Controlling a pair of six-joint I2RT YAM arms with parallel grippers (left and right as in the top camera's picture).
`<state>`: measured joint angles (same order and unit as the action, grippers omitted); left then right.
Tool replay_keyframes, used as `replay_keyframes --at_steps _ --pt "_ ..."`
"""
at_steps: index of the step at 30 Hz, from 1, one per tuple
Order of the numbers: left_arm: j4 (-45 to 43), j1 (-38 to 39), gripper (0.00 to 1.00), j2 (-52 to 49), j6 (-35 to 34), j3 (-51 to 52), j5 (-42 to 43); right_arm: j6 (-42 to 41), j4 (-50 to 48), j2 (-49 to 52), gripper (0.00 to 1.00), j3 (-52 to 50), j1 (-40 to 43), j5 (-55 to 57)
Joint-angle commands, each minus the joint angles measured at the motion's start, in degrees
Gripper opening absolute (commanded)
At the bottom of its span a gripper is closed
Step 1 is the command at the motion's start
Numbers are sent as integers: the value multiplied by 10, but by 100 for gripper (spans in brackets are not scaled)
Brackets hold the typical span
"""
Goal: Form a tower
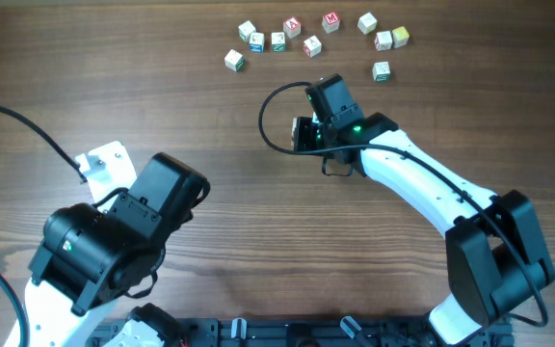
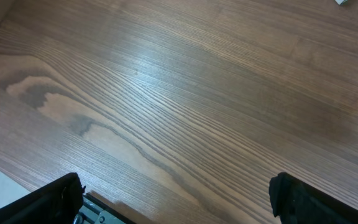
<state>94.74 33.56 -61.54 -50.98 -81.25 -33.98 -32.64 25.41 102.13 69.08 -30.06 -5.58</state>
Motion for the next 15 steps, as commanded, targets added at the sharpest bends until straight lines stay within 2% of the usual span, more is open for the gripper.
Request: replay_keyframes --at_steps 1,15 --pt "0 -3 100 1 -9 1 1 11 -5 11 5 6 -1 14" --pt "0 -3 100 1 -9 1 1 27 52 3 4 6 -3 -36"
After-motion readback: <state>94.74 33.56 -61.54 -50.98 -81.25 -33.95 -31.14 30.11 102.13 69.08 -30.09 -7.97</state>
